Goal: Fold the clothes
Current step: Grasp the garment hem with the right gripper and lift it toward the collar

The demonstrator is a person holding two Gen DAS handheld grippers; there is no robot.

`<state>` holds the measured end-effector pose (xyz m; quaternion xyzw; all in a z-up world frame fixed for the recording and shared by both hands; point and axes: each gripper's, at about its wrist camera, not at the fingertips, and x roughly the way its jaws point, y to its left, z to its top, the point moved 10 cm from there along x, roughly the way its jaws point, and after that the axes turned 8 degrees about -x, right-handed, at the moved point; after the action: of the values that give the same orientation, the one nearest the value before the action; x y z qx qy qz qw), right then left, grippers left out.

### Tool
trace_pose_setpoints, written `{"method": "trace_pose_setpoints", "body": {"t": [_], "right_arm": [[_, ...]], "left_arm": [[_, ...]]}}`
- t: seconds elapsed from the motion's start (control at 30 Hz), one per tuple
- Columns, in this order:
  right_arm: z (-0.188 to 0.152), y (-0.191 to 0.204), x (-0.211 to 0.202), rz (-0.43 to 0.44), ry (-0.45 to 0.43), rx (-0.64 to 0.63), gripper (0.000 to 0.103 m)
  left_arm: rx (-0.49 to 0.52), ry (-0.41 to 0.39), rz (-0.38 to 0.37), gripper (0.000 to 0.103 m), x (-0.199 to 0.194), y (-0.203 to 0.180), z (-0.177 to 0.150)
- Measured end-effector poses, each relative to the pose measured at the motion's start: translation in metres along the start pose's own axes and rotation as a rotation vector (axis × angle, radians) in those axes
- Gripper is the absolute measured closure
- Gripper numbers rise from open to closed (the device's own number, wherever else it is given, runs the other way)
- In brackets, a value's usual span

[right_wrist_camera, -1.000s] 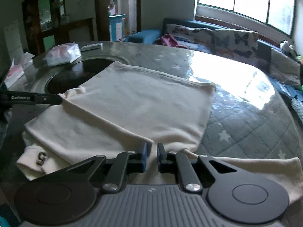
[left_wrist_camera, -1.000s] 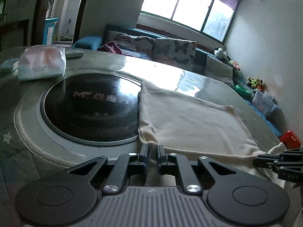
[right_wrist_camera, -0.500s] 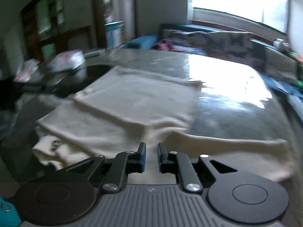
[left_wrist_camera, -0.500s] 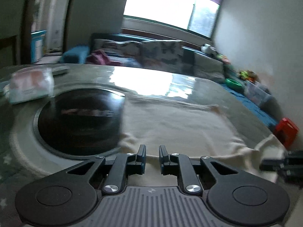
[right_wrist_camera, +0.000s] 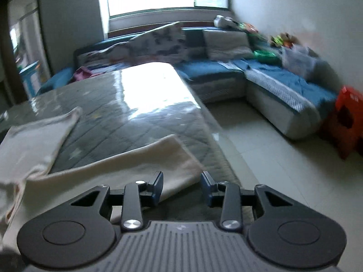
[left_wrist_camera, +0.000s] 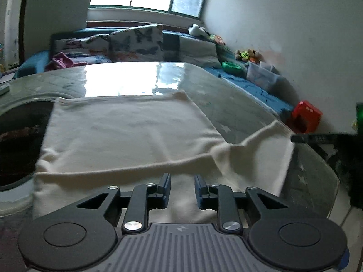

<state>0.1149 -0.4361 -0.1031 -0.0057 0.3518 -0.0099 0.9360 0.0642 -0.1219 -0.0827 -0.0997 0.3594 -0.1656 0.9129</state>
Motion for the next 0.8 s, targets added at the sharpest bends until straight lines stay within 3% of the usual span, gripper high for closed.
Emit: {"method": "trace_pose_setpoints", "body": {"t": [0.17, 0.23, 0.3, 0.6, 0.7, 0.8], "right_arm": [[-0.003, -0.005, 0.01, 0.002, -0.01, 0.038, 0.068], [-0.004, -0.003, 0.011, -0.003, -0.017, 0.035, 0.082], [-0.003, -0.007, 0.01, -0.015, -0.019, 0.055, 0.088], [-0.001, -0.013, 0.014, -0.019, -0.052, 0.091, 0.08], [-0.001, -0.01, 0.014, -0.003, -0.055, 0.077, 0.095], [0.002, -0.013, 0.004, 0.014, -0.083, 0.109, 0.098]], "left_arm": [[0.03, 0.026, -0.005, 0.073, 0.008, -0.013, -0.007], [0.04, 0.026, -0.006, 0.071, 0.009, -0.016, -0.009], [0.044, 0.028, -0.007, 0.071, 0.011, -0.019, -0.01], [0.065, 0.031, -0.005, 0.069, 0.011, -0.024, -0.011], [0.069, 0.031, -0.009, 0.069, 0.012, -0.027, -0.01], [0.077, 0.029, -0.017, 0.069, 0.012, -0.03, -0.01]]}}
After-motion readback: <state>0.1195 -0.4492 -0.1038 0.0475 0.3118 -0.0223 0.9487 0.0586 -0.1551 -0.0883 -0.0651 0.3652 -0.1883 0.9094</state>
